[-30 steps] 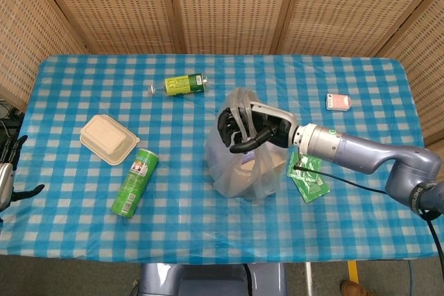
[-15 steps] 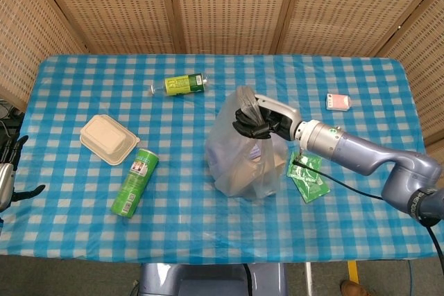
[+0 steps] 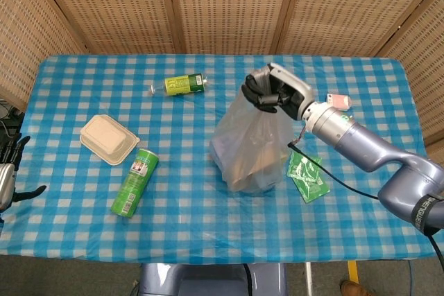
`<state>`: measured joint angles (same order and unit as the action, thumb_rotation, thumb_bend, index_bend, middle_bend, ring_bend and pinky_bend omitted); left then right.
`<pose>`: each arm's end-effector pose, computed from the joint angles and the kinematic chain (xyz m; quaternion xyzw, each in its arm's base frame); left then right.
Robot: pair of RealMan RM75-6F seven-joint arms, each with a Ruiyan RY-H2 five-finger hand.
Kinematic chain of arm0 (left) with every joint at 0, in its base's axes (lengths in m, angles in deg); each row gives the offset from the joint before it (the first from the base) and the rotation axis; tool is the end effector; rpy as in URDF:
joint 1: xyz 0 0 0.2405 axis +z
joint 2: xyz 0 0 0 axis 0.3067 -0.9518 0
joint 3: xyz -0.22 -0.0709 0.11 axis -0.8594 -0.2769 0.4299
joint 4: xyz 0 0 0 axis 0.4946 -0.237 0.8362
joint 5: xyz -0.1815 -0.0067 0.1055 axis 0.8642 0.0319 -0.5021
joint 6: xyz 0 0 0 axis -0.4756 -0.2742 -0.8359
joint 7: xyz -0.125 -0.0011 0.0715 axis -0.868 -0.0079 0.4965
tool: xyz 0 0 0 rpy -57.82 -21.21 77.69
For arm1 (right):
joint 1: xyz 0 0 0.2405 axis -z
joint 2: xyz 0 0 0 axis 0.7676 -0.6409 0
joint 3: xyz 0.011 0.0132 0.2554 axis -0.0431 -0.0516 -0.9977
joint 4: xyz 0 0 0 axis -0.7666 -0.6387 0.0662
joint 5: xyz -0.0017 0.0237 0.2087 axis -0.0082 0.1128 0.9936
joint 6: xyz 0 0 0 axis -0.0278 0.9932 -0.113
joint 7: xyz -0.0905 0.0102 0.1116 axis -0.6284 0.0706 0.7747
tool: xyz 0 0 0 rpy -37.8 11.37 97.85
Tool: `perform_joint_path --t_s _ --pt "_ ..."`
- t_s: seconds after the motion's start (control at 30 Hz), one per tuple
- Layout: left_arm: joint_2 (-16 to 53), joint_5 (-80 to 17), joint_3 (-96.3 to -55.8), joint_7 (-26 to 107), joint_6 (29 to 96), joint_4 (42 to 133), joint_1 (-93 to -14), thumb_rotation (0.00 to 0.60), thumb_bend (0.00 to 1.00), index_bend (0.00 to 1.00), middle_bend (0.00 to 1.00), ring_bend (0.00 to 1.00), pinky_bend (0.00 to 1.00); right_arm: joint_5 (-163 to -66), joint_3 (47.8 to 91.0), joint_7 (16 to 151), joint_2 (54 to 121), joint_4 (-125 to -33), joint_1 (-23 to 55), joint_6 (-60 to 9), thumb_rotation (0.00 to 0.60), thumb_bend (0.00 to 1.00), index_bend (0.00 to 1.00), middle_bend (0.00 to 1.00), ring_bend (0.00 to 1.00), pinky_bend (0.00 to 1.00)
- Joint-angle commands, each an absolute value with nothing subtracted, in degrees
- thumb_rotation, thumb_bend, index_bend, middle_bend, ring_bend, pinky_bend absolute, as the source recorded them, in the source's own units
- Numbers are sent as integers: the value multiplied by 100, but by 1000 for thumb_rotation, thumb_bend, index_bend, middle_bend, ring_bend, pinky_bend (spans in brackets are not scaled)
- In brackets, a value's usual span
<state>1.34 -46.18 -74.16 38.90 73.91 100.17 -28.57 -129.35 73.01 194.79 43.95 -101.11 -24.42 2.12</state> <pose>-0.3386 0.2279 0.1600 -0.5785 -0.4145 -0.3480 0.6103 0.0118 -0.4109 0.2194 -0.4122 0.7456 -0.5221 0.0392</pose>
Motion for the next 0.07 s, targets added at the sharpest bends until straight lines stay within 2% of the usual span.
perform_joint_path --t_s 0.03,0.07 --pt "133 -4605 -7420 3886 7390 10019 -2859 600 0 0 0 0 0 -12366 6693 19222 3888 -10354 -2419 698 600 1000 892 964 934 1000" --pt "132 -4601 -7422 3881 7388 10018 -2859 600 0 0 0 0 0 -12288 6603 19174 3832 -10387 -2401 771 600 1000 892 964 934 1000"
